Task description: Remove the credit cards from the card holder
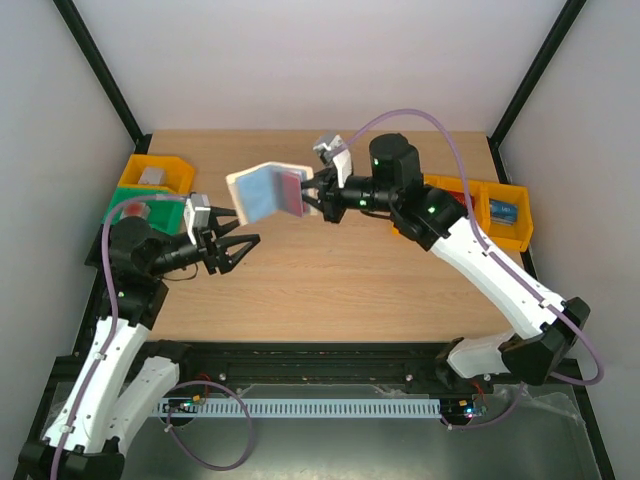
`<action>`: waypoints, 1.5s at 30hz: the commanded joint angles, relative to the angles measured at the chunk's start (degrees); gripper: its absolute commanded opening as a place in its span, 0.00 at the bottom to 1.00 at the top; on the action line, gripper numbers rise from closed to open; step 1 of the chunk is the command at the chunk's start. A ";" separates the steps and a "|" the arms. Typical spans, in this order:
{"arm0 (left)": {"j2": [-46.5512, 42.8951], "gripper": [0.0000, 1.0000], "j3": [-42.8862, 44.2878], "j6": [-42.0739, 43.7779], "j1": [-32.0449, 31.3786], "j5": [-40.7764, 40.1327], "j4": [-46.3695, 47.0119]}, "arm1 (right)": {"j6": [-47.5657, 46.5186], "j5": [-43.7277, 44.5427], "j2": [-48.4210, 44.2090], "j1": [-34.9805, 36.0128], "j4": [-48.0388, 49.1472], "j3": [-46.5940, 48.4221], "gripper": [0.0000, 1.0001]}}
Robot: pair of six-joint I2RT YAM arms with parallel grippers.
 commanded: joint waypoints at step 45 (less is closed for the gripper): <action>-3.83 0.02 -8.58 -7.77 1.70 3.54 12.74 | -15.49 -4.86 1.57 1.92 -16.06 8.67 0.03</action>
